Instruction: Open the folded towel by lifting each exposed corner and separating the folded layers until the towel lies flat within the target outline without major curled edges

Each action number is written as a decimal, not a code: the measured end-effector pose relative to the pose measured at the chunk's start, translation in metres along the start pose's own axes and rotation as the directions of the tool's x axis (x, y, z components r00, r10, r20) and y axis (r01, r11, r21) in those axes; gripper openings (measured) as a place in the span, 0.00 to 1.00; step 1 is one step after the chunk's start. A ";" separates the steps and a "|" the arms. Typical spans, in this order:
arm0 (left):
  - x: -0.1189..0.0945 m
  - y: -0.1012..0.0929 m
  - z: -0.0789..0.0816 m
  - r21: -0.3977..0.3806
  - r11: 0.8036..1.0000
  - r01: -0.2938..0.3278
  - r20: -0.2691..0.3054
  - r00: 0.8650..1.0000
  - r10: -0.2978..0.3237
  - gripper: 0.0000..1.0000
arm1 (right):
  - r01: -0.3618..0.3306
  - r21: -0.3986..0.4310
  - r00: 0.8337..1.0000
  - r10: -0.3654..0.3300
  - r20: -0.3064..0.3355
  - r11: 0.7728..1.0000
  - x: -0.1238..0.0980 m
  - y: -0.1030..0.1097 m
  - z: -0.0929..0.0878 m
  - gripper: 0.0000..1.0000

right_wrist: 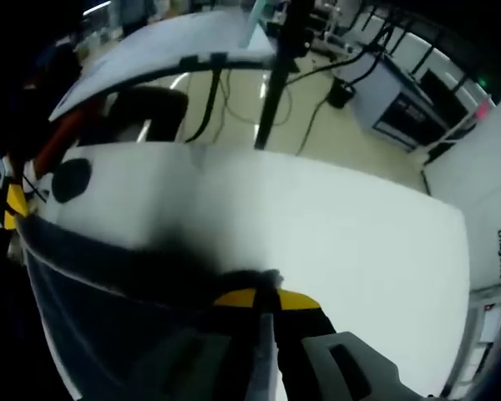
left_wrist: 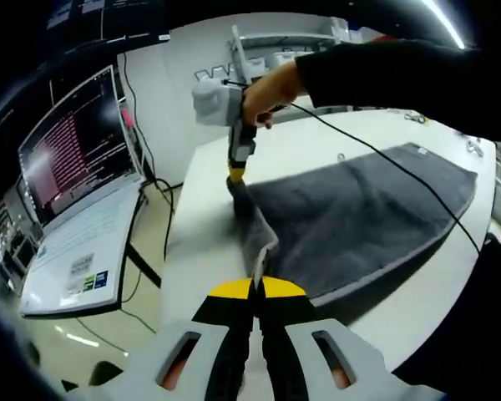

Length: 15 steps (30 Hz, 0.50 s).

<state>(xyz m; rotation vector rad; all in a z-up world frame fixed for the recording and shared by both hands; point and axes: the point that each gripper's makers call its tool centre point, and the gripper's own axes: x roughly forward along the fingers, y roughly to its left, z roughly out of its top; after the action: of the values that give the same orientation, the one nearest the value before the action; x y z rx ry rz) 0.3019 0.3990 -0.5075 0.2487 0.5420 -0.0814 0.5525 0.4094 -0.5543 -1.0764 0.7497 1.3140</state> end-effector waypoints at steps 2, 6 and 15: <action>0.000 0.000 -0.003 -0.002 1.000 -0.002 -0.006 1.000 0.002 0.01 | 0.002 0.003 1.000 -0.002 0.002 1.000 0.003 0.001 0.003 0.03; 0.000 0.002 -0.006 -0.008 1.000 0.000 -0.010 1.000 0.000 0.01 | 0.000 0.018 1.000 -0.001 0.009 1.000 0.009 0.002 0.008 0.03; 0.001 0.005 -0.017 -0.025 1.000 -0.004 -0.021 1.000 0.003 0.01 | -0.004 0.051 1.000 0.004 0.004 0.999 0.022 0.004 0.016 0.03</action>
<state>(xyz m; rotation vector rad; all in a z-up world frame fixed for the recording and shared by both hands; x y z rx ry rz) 0.2947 0.4084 -0.5207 0.2261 0.5631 -0.0684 0.5500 0.4320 -0.5698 -1.0313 0.7789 1.2931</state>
